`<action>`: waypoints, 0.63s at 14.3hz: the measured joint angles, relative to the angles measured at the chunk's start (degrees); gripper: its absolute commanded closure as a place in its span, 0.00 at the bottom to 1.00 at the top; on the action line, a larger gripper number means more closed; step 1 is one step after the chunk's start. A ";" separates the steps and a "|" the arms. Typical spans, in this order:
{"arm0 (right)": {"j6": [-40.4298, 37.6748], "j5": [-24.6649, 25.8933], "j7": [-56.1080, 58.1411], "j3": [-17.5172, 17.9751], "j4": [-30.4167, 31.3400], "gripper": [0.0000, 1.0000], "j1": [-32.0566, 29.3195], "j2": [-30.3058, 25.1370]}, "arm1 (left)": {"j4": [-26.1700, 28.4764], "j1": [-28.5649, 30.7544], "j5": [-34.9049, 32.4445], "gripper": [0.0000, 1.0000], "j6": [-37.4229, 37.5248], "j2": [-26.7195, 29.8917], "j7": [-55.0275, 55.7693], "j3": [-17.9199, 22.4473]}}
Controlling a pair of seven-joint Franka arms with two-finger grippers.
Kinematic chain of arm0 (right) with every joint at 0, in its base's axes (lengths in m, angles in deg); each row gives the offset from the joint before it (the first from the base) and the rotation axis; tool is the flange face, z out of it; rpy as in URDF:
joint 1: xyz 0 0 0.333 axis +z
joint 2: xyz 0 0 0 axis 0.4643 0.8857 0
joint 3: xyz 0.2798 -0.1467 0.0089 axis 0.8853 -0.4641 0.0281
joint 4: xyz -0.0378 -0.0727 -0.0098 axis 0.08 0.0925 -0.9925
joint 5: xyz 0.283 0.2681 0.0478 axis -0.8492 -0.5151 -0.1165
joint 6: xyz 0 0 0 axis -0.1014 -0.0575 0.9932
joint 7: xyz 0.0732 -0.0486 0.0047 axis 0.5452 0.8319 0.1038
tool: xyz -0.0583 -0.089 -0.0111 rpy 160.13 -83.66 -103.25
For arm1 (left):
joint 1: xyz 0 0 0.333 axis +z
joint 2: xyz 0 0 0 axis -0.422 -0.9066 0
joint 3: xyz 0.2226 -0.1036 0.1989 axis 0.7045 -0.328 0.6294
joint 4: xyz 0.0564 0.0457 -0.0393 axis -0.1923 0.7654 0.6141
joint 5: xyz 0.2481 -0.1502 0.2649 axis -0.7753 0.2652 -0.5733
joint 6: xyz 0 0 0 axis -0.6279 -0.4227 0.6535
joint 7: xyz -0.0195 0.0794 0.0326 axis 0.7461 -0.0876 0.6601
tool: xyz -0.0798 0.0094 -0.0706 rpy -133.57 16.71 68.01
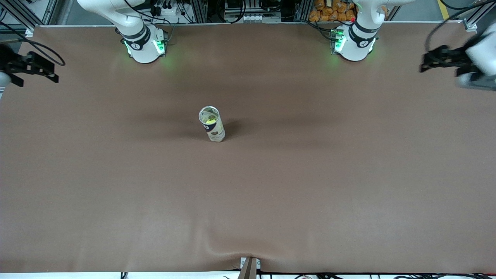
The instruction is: Insert tennis ball vertically with right arm
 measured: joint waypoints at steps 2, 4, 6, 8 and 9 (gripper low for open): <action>0.99 0.00 0.03 -1.04 -0.66 0.00 -0.25 -0.11 | 0.03 0.00 0.08 0.00 -0.01 1.16 -0.49 3.08; 1.33 -0.12 0.03 -0.98 -1.05 0.00 -0.21 -0.15 | 0.19 -0.24 0.07 0.00 0.01 3.38 0.20 3.11; 2.04 -0.33 0.02 -0.80 -1.06 0.00 -0.12 -0.13 | 2.25 -0.57 0.01 0.00 -0.27 6.56 1.38 2.58; 2.39 -1.55 0.02 -0.78 -0.97 0.00 -0.09 -0.01 | 6.13 -0.41 -0.03 0.00 -3.42 9.04 1.65 2.59; 2.39 -1.97 0.02 -0.77 -0.86 0.00 -0.03 0.14 | 7.46 -0.28 -0.03 0.00 -5.10 9.39 1.65 2.67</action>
